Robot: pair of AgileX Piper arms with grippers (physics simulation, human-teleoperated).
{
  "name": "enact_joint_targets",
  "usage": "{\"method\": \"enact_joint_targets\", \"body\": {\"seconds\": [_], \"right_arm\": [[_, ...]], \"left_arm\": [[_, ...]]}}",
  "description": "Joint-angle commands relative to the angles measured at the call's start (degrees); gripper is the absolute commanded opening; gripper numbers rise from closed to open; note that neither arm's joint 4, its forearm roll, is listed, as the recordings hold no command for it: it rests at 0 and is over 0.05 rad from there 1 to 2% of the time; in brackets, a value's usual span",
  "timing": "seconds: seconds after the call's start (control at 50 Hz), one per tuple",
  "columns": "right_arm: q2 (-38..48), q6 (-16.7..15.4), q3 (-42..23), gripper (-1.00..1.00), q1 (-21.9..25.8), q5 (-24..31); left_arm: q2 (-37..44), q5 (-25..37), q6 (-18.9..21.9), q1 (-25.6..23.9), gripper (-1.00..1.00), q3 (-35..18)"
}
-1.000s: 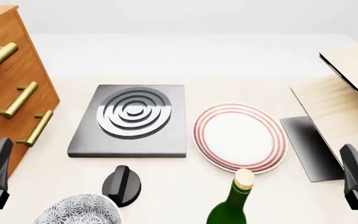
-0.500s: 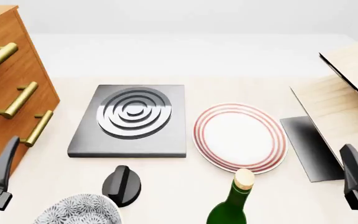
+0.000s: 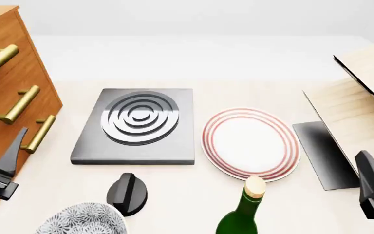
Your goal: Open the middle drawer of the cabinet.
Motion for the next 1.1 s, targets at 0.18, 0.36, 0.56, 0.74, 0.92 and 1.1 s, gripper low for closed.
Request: {"method": "enact_joint_targets", "body": {"seconds": [0.18, 0.36, 0.56, 0.74, 0.92, 1.1], "right_arm": [[-0.3, 0.1, 0.0, 1.0, 0.0, 0.1], [-0.2, 0.1, 0.0, 1.0, 0.0, 0.1], [-0.3, 0.1, 0.0, 1.0, 0.0, 0.1], [-0.3, 0.1, 0.0, 1.0, 0.0, 0.1], [-0.3, 0.1, 0.0, 1.0, 0.0, 0.1], [-0.3, 0.1, 0.0, 1.0, 0.0, 0.1]], "left_arm": [[8.0, -2.7, 5.1, 0.2, 1.0, -1.8], [12.4, -4.6, 6.9, -0.2, 1.0, -1.7], [16.6, -5.0, 7.6, 0.8, 1.0, -1.3], [19.6, -5.2, 7.9, 1.2, 1.0, -1.3], [21.5, -6.6, 8.2, 2.4, 1.0, -1.5], [23.0, -7.4, 8.6, 5.5, 1.0, -1.5]]}}
